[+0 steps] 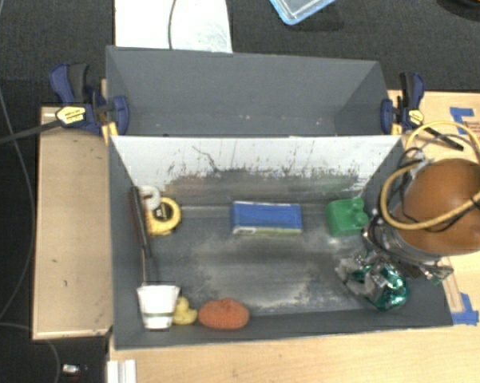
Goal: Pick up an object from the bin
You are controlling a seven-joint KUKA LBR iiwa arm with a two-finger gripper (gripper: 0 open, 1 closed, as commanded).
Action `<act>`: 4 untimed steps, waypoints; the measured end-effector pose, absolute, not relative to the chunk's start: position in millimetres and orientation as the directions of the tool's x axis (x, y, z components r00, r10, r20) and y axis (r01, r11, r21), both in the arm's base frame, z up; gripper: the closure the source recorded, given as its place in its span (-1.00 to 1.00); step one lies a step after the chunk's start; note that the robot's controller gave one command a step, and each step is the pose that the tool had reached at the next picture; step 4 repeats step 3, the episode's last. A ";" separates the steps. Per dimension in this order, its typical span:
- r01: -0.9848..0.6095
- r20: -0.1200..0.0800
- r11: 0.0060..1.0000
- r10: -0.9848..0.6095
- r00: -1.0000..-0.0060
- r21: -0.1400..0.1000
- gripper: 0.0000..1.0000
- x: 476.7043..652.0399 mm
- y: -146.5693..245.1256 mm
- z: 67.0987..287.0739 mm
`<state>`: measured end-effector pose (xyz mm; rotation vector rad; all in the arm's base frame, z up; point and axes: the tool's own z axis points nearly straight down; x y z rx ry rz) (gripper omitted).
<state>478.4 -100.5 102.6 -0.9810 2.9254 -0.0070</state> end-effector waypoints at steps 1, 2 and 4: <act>-0.627 -0.052 0.779 -0.627 -0.777 -0.023 1.00 484.5 -109.3 137.1; -0.587 -0.055 0.809 -0.587 -0.808 -0.021 1.00 489.0 -122.5 184.1; -0.607 -0.057 0.794 -0.608 -0.792 -0.024 1.00 490.0 -129.7 194.0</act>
Offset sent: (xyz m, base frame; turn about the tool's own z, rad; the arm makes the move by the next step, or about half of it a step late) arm 0.0090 -0.0213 0.0786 0.0156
